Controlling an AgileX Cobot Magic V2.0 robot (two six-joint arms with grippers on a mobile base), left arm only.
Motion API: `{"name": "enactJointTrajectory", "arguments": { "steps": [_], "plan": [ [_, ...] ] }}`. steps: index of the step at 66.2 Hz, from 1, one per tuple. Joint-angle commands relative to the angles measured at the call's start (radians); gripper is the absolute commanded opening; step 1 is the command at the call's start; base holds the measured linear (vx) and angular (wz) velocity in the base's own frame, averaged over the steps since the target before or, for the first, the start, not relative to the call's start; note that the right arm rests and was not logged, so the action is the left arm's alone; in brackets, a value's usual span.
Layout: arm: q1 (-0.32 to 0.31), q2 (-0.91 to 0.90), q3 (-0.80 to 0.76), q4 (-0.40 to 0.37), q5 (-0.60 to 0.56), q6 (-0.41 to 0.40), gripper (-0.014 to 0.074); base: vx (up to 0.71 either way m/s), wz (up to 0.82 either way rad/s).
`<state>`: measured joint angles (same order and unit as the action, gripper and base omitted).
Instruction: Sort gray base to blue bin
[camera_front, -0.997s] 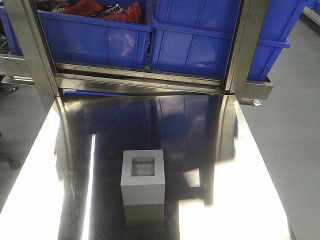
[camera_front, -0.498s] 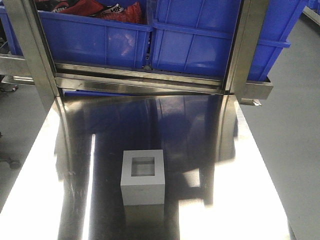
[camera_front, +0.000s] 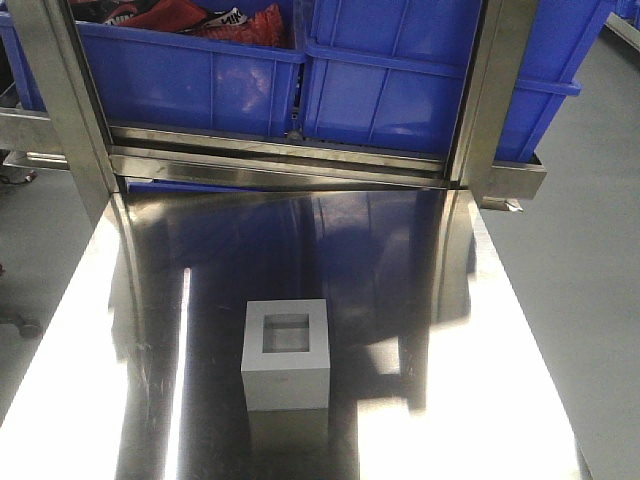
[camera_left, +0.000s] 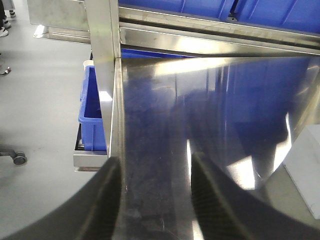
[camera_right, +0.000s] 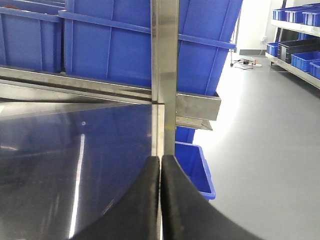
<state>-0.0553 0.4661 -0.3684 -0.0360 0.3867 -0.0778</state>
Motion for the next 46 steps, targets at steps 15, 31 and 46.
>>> {"name": "enactJointTrajectory", "arguments": {
  "steps": [15,31,46],
  "plan": [
    [-0.007,0.01,-0.035,-0.002,-0.11,-0.002,0.0388,0.0,0.0],
    [-0.007,0.01,-0.035,-0.002,-0.114,-0.002,0.0388,0.0,0.0],
    [-0.008,0.047,-0.089,-0.005,-0.083,-0.001,0.0388,0.0,0.0]
  ]
}}
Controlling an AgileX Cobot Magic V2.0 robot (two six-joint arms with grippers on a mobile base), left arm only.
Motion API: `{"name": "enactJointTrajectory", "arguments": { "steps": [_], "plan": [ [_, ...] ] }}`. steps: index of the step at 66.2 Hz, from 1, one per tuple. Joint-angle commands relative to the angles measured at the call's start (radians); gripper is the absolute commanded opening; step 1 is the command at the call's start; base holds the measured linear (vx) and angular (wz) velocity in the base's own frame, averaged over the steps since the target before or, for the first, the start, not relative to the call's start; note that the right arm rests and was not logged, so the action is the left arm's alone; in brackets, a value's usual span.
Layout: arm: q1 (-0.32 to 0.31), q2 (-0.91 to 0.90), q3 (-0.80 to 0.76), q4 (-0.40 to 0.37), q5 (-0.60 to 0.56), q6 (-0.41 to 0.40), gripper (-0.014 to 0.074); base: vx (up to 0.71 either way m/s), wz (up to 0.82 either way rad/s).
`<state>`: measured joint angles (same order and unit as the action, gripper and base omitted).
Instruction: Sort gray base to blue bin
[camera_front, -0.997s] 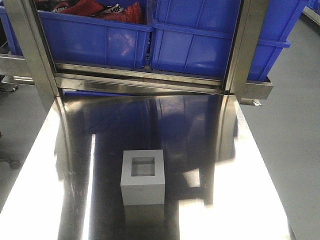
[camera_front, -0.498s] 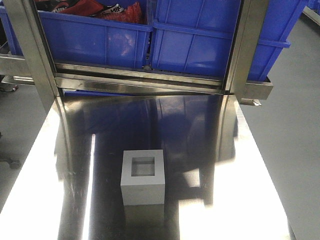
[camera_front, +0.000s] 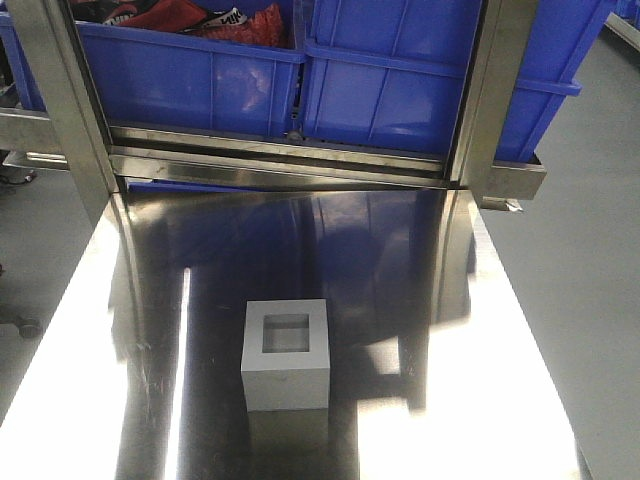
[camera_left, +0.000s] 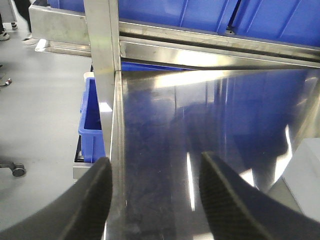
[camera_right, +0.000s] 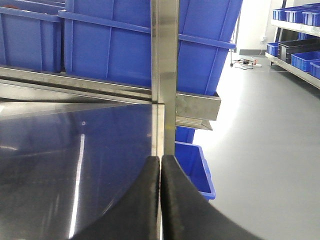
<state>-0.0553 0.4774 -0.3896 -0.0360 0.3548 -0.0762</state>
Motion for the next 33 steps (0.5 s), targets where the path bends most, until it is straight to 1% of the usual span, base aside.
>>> {"name": "enactJointTrajectory", "arguments": {
  "steps": [1,6,11,14,18,22,27,28,33],
  "plan": [
    [-0.008,0.044,-0.077,-0.005,-0.046,-0.002,0.0388,0.0,0.0],
    [-0.009,0.096,-0.128,-0.012,-0.021,-0.002,0.0388,0.0,0.0],
    [-0.012,0.16,-0.206,-0.064,0.007,0.029,0.0388,0.0,0.0],
    [-0.021,0.197,-0.244,-0.118,0.033,0.086,0.0388,0.0,0.0],
    [-0.041,0.255,-0.301,-0.198,0.066,0.184,0.0388,0.0,0.0],
    [-0.062,0.318,-0.352,-0.309,0.089,0.284,0.0388,0.0,0.0],
    [-0.088,0.393,-0.406,-0.419,0.108,0.402,0.0388,0.0,0.0],
    [-0.093,0.406,-0.415,-0.436,0.11,0.411,0.0388,0.0,0.0],
    [-0.122,0.48,-0.462,-0.523,0.123,0.517,0.0388,0.0,0.0]
  ]
}}
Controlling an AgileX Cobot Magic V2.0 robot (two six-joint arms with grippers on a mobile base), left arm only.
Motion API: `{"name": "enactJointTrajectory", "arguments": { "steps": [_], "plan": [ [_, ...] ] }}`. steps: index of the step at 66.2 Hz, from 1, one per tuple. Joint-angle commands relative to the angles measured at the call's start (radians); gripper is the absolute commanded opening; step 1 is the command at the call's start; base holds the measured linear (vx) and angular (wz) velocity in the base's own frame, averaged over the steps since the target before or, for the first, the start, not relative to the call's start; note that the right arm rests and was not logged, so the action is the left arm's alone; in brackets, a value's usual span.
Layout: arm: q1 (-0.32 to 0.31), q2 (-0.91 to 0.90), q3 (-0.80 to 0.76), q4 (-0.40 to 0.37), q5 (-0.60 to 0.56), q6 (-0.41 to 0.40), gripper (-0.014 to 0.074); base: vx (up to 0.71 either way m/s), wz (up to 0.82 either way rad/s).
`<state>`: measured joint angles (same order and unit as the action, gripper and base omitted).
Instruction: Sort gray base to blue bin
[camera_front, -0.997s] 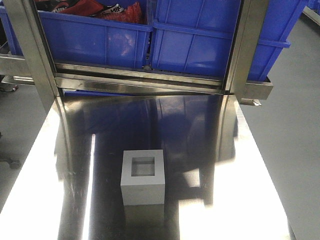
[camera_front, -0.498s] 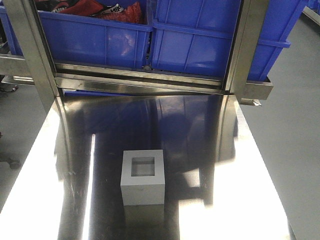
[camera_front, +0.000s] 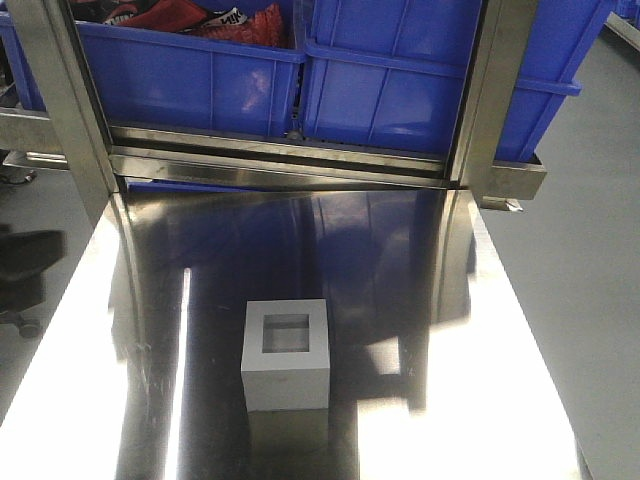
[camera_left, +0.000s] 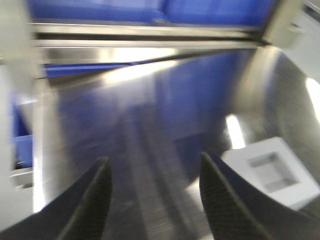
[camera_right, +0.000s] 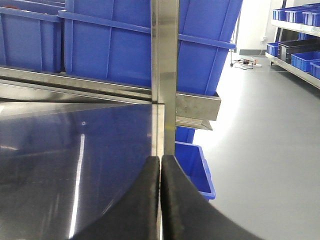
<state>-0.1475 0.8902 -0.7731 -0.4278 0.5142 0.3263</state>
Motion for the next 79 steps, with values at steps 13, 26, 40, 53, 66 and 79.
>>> {"name": "enactJointTrajectory", "arguments": {
  "steps": [13,26,40,53,66,79],
  "plan": [
    [-0.123,0.227,-0.18,-0.187,0.012,0.179,0.0388,0.0,0.0],
    [-0.223,0.366,-0.255,-0.187,0.038,0.159,0.0388,0.0,0.0],
    [-0.287,0.474,-0.278,-0.185,0.012,0.094,0.0418,0.0,0.0],
    [-0.305,0.528,-0.278,-0.184,-0.015,0.081,0.0503,0.0,0.0],
    [-0.305,0.542,-0.278,-0.174,-0.042,0.006,0.0516,0.0,0.0],
    [-0.305,0.572,-0.278,-0.15,-0.053,-0.076,0.0516,0.0,0.0]
  ]
}}
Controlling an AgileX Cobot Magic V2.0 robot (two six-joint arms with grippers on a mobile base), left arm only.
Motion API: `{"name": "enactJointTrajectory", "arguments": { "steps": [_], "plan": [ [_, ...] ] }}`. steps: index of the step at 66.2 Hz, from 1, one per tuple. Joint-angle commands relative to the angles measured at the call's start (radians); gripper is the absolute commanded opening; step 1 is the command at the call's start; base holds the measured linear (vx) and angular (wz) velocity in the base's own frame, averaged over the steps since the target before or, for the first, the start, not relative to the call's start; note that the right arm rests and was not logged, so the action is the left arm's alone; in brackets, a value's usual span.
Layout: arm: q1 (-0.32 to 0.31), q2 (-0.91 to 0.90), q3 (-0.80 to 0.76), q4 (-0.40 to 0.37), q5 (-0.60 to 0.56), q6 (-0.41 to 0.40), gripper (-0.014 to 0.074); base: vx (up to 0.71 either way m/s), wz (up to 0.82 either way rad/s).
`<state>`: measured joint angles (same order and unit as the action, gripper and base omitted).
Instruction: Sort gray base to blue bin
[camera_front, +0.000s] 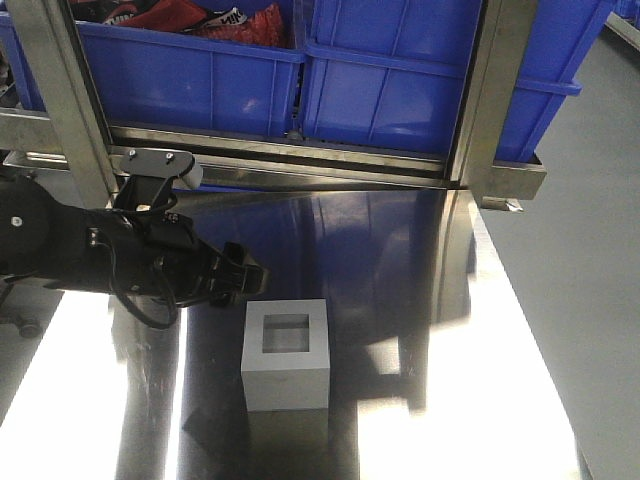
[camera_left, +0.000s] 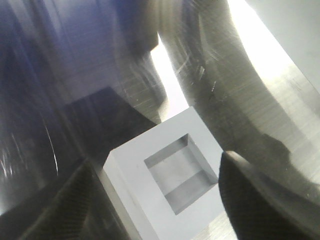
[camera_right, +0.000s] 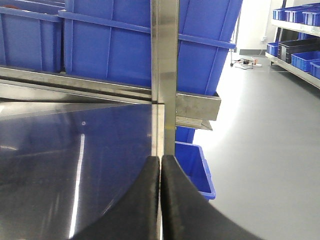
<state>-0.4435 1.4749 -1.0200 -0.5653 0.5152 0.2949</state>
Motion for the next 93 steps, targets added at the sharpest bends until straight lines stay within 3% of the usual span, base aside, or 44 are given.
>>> {"name": "enactJointTrajectory", "arguments": {
  "steps": [1,39,83,93],
  "plan": [
    [-0.009,-0.011,-0.031,-0.013,-0.055,-0.047,0.0516,0.0,0.0],
    [-0.011,0.104,-0.031,-0.014,-0.033,-0.095,0.0516,0.0,0.0],
    [-0.029,0.176,-0.031,-0.015,-0.022,-0.098,0.0514,0.0,0.0],
    [-0.029,0.176,-0.031,-0.012,-0.024,-0.097,0.0464,0.0,0.0]
  ]
}}
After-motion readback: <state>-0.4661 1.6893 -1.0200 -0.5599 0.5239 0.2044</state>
